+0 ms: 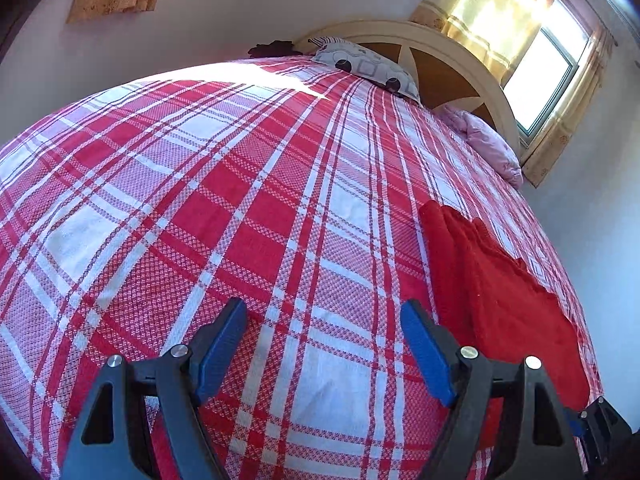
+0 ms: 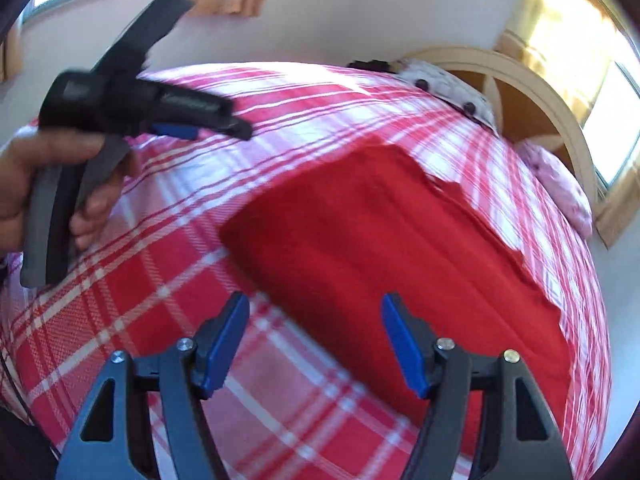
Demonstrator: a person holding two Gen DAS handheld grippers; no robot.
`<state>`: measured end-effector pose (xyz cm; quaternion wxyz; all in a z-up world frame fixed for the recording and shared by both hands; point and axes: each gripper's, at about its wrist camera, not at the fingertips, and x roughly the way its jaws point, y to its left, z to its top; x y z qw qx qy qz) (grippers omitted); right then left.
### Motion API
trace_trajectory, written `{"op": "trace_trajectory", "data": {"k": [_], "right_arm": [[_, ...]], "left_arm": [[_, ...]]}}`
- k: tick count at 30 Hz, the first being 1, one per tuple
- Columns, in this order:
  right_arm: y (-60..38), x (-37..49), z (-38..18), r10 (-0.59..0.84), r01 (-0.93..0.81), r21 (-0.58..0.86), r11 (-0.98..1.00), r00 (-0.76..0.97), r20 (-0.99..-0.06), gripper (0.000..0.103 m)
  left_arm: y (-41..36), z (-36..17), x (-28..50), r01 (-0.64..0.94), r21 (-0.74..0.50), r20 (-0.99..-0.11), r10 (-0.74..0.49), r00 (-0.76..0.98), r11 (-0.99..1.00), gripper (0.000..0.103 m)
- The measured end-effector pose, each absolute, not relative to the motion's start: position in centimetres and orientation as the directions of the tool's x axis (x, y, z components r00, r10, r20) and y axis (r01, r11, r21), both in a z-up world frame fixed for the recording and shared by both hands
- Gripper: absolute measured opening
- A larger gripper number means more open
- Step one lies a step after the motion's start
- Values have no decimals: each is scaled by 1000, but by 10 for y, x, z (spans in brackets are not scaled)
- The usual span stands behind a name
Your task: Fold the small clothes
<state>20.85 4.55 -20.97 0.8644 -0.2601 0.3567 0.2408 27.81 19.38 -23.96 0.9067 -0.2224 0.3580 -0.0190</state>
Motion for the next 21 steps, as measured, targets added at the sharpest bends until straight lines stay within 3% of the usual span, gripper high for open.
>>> {"op": "trace_trajectory", "data": {"k": [5,9,12,17,21], "right_arm": [[74,209,-222,203,-617,-358,701,654,-729,71],[87,212,-232,110,-519,-507,688,766,-634,69],[86,217,-238,72,-475,-526,705,786,-614,68],[95,203,-243,60,-458,-603,653,825,-562,53],[95,202,-244,55,-444,-620,647,838,-543,50]], "left_arm": [[201,-240,276,-112,-468,-615,-232,754,877,80],[210,-241,274,-100,-528,-585,-275,763,844,80],[214,-240,276,-95,-554,-579,-301,758,827,80],[202,-229,300,-13,-544,-585,-369,723,839,80],[184,-222,327,60,-547,-592,-436,677,835,80]]}}
